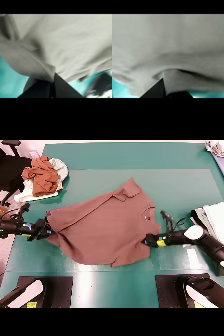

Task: Fold the shirts.

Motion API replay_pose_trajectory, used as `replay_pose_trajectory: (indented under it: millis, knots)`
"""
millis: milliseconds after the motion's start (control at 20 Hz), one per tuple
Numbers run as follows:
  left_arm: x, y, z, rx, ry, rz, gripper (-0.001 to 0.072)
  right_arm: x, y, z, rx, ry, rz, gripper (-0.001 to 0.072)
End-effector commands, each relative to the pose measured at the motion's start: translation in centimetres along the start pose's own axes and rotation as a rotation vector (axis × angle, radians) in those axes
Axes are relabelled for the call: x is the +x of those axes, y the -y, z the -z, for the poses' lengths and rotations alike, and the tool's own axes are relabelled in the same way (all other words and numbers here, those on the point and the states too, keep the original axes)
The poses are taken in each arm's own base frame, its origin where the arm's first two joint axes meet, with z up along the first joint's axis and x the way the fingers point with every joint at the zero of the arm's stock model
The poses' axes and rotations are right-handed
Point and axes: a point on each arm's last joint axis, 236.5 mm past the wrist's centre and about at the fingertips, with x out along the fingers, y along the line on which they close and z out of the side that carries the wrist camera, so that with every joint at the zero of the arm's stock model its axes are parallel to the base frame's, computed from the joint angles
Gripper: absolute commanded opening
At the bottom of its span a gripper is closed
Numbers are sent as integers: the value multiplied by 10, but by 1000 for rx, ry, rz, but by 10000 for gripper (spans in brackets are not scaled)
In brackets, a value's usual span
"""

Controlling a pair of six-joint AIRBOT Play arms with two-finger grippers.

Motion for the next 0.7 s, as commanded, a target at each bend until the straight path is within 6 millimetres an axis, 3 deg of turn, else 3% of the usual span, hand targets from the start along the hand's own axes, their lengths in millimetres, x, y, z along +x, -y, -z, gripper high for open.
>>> replay_pose_trajectory:
  millis: [0,100,250,350,400,500,650]
  knots:
    - [-24,67,-19,-34,123,221,28,-81,-60,-52,-164,175,-53,15]
    - [-56,96,-31,-13,217,231,28,-160,-80,-85,-238,366,-28,15]
    - [-137,168,-51,109,453,259,27,-272,-92,-119,-340,619,69,15]
    - [-202,225,-57,201,633,302,27,-327,-129,-135,-446,764,56,16]
    - [-231,253,-51,254,700,330,27,-346,-160,-134,-528,803,6,16]
    - [-279,302,-17,408,800,334,27,-383,-227,-123,-714,870,-76,16]
    - [-324,362,76,652,869,306,27,-433,-296,-75,-941,919,-49,17]
